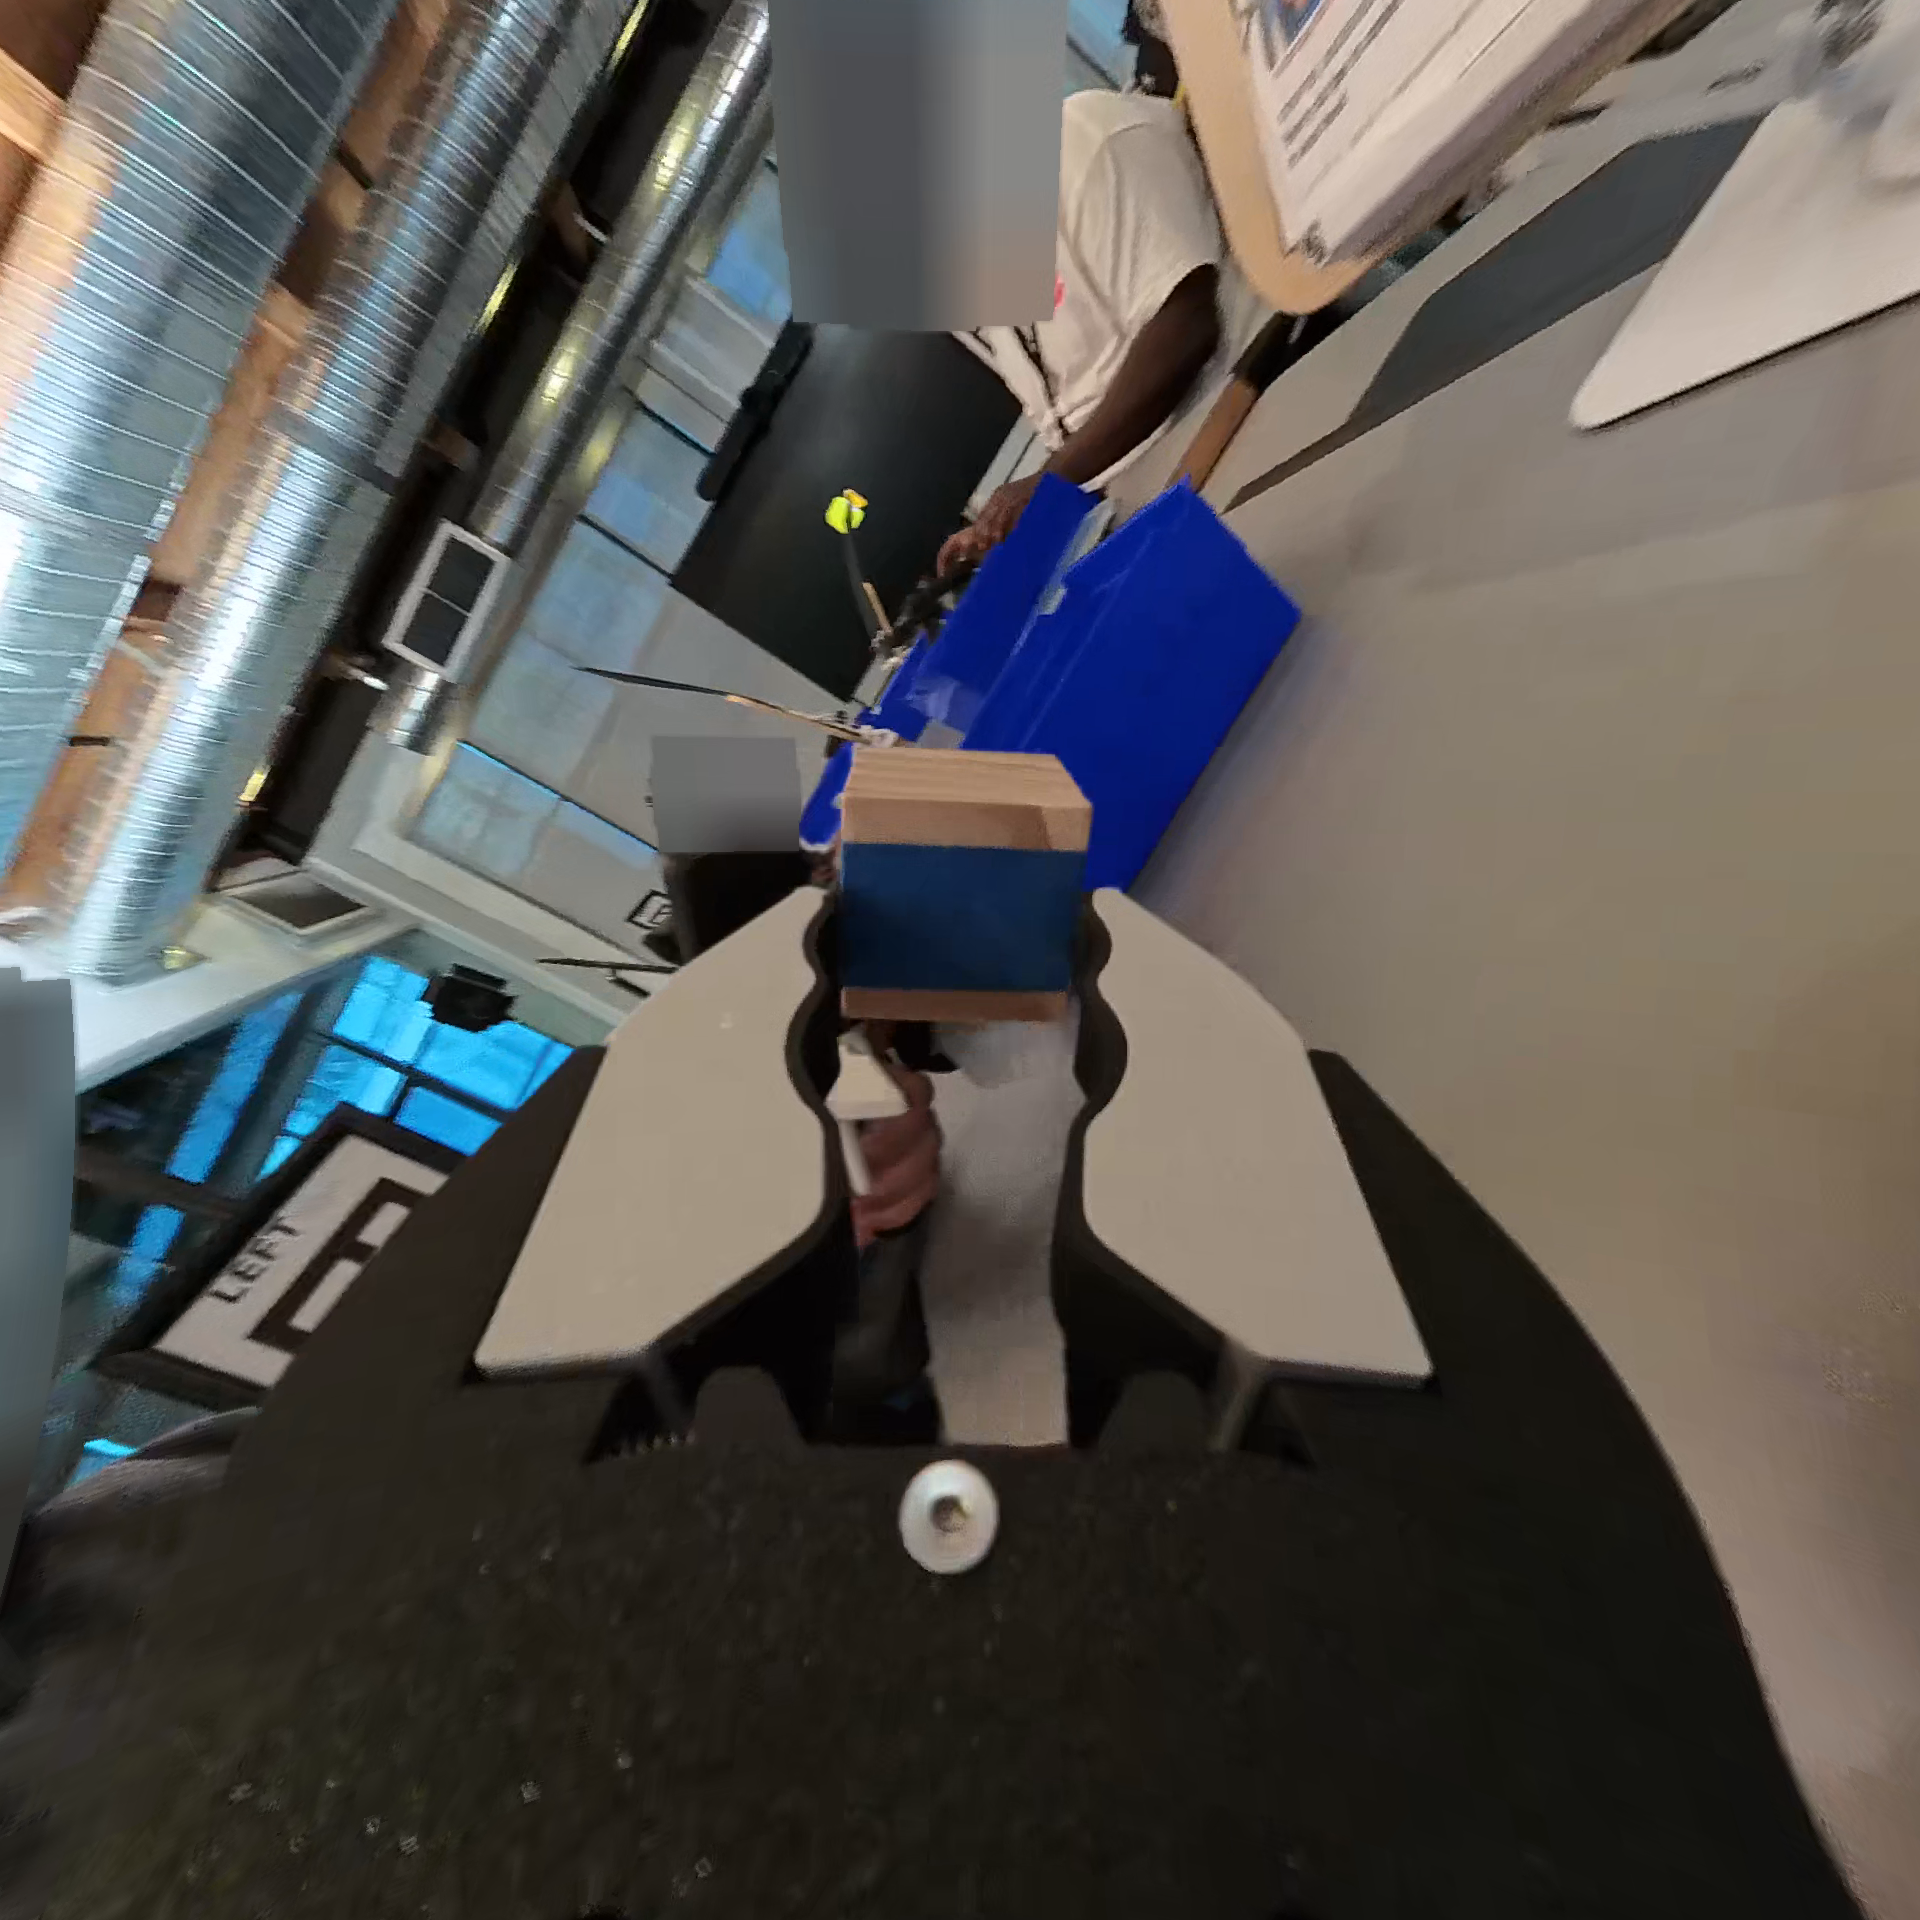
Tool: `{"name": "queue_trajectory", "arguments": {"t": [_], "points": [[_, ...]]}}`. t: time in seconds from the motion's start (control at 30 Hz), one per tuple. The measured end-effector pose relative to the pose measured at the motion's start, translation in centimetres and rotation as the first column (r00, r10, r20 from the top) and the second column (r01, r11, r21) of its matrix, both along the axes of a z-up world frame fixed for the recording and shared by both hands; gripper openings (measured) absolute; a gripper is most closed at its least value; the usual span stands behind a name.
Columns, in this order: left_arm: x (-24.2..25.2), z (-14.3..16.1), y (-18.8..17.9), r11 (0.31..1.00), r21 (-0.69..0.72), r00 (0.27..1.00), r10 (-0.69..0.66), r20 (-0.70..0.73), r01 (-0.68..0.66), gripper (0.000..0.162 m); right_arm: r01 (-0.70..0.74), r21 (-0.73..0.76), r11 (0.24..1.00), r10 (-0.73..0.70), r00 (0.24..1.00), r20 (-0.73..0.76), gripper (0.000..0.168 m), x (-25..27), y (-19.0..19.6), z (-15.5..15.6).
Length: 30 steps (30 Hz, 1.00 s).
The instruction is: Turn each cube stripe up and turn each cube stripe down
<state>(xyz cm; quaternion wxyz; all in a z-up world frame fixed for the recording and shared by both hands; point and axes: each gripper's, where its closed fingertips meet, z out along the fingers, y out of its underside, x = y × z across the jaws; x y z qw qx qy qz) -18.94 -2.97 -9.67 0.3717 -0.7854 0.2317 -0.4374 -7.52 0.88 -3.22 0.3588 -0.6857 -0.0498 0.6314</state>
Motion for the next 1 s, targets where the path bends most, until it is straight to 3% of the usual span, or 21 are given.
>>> {"name": "queue_trajectory", "arguments": {"t": [0.17, 0.3, 0.37, 0.43, 0.5, 0.7, 1.0], "points": [[-0.1, 0.6, -0.2, 0.995, 0.098, 0.998, -0.007, -0.063, 0.014, 0.066, 0.062, 0.087, 0.994, -0.076, 0.984, 0.164, 0.042, 2.6, -0.3, 1.1], [-0.1, 0.7, -0.3, 0.99, 0.14, 0.995, -0.001, -0.102, 0.016, 0.064, 0.203, 0.155, 0.967, -0.245, 0.911, 0.333, 0.043, 9.3, 0.8, 3.6], [0.1, 0.8, -0.6, 0.992, 0.121, 0.996, -0.022, -0.087, 0.032, 0.064, 0.321, 0.162, 0.933, -0.358, 0.795, 0.489, 0.043, 14.2, 2.2, 3.3], [0.1, 0.7, -0.6, 0.992, 0.119, 0.995, -0.02, -0.098, 0.031, 0.064, 0.456, 0.178, 0.872, -0.449, 0.599, 0.663, 0.043, 19.8, 3.4, 2.0], [0.1, 0.4, -0.7, 0.992, 0.117, 0.993, -0.025, -0.114, 0.038, 0.064, 0.513, 0.109, 0.851, -0.371, 0.441, 0.817, 0.043, 23.8, 3.4, -0.5], [0.4, 0.2, -1.4, 0.992, 0.113, 0.991, -0.048, -0.123, 0.062, 0.063, 0.564, -0.113, 0.818, -0.048, 0.264, 0.963, 0.043, 28.5, 1.8, -6.4], [0.6, 0.2, -1.9, 0.991, 0.103, 0.988, -0.073, -0.133, 0.087, 0.064, 0.565, -0.283, 0.775, 0.22, 0.179, 0.959, 0.043, 30.4, -0.1, -12.0]]}}
